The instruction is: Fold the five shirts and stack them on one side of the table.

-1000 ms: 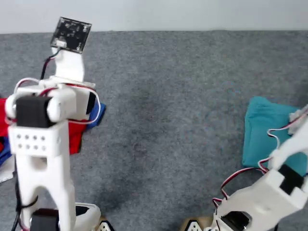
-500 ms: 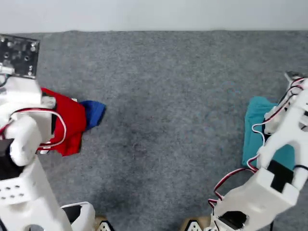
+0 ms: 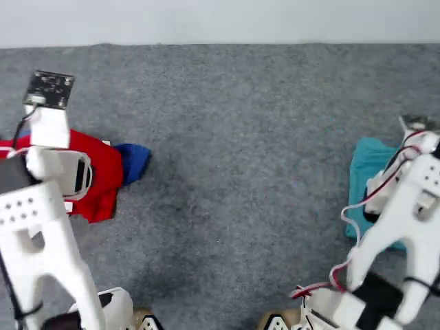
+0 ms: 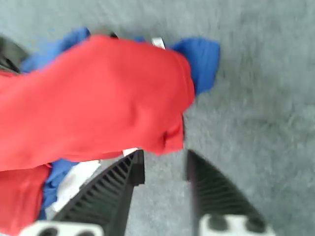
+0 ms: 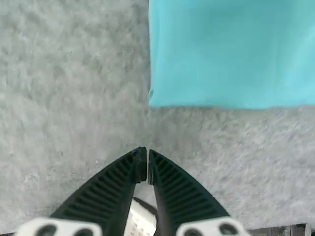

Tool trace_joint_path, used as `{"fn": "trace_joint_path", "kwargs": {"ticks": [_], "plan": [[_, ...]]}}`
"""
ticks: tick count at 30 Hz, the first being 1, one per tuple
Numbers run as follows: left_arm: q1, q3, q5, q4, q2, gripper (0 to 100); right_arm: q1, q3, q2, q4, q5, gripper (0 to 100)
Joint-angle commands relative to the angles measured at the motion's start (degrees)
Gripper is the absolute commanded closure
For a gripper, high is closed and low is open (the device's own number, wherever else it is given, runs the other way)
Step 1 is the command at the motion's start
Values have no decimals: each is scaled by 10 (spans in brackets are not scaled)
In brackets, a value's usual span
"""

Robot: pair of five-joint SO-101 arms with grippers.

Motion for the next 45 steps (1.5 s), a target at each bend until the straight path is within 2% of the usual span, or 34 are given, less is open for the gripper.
{"fn": "trace_joint_path", "kwargs": {"ticks": [1,5,13,19,25,33,37,42,45], "plan": [[0,-1,-38,2,69,793,-6,47,-87,24,-6,990],[1,-1,-84,-2,166,793,-3,103,-151,24,-5,990],[10,-1,-91,-63,302,794,-3,163,-207,23,-5,990],[5,-1,-104,-118,355,806,-3,165,-220,23,-5,990],[5,-2,-114,-140,396,808,-3,165,-239,24,-5,990],[-37,-5,-130,-172,490,809,-3,165,-264,24,-5,990],[-44,-5,-130,-191,513,866,-3,165,-264,24,-5,990],[-40,-6,-130,-197,508,991,-2,165,-264,25,-5,990],[-40,-6,-129,-185,467,987,-2,165,-264,25,-5,990]]}}
